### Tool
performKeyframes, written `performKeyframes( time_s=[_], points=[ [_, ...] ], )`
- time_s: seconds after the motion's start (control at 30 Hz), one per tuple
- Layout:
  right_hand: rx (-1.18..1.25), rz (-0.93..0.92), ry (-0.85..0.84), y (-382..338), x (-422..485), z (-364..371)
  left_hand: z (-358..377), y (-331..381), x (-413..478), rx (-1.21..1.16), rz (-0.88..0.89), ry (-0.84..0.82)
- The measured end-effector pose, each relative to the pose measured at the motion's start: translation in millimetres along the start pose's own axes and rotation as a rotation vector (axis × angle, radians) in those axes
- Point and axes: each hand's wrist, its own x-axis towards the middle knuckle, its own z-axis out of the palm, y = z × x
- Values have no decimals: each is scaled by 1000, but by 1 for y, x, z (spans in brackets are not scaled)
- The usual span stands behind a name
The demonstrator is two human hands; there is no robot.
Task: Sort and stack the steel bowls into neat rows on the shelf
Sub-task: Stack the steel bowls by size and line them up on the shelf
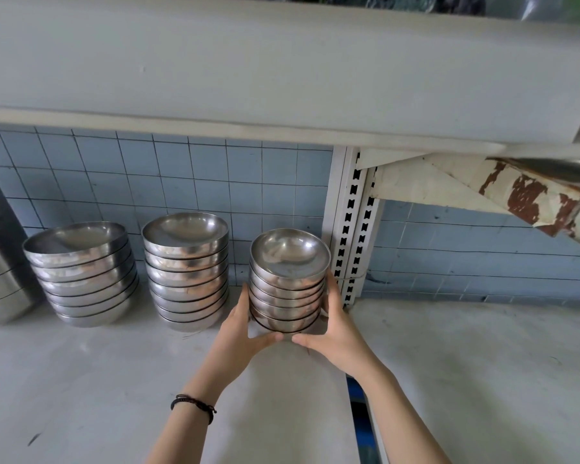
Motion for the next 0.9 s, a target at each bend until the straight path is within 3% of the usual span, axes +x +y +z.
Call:
performKeyframes(
  time_s=[0.43, 0.9],
  points=[
    [51, 39, 96, -5, -2, 5, 3, 2, -1, -46, 50, 58],
    [37, 47, 51, -4, 1, -3, 3, 2, -2, 36, 30, 88]
  ],
)
